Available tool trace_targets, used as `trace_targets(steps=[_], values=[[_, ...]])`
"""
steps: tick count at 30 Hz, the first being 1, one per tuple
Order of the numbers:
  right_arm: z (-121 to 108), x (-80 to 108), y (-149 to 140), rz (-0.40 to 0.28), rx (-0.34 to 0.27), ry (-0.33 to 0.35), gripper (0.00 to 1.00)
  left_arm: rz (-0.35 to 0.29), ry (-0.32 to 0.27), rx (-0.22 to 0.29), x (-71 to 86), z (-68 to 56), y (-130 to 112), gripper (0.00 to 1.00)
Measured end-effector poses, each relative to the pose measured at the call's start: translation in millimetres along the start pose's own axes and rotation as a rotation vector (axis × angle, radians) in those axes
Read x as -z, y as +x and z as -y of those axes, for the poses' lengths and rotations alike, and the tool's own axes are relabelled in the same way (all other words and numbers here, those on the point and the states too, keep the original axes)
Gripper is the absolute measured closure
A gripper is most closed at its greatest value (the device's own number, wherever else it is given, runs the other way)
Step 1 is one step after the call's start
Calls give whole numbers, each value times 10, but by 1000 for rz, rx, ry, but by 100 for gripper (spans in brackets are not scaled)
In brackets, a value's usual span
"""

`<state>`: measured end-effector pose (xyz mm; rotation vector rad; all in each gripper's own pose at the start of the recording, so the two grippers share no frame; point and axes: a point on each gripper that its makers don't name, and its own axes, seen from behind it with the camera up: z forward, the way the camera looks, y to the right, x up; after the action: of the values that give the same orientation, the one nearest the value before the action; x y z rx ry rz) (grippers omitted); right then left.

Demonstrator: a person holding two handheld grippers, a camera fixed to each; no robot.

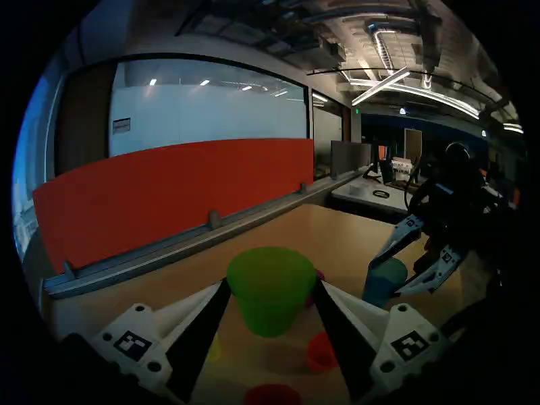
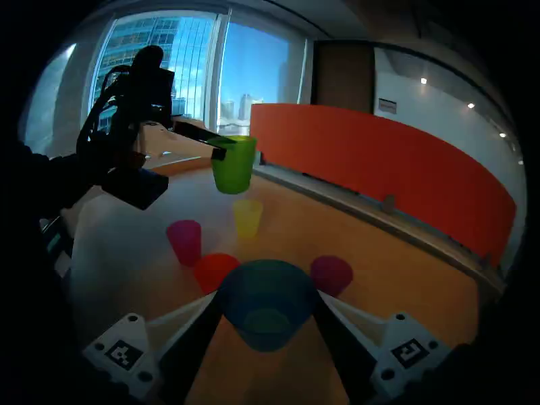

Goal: Pour water

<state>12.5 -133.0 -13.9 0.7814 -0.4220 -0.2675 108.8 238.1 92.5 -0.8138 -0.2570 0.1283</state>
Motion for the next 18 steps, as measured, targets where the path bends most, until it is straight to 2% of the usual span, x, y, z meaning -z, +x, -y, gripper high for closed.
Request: trace_targets(steps=[18], values=[[56, 33, 203, -56, -18, -6, 8, -187, 2, 43, 388, -88, 270, 13]])
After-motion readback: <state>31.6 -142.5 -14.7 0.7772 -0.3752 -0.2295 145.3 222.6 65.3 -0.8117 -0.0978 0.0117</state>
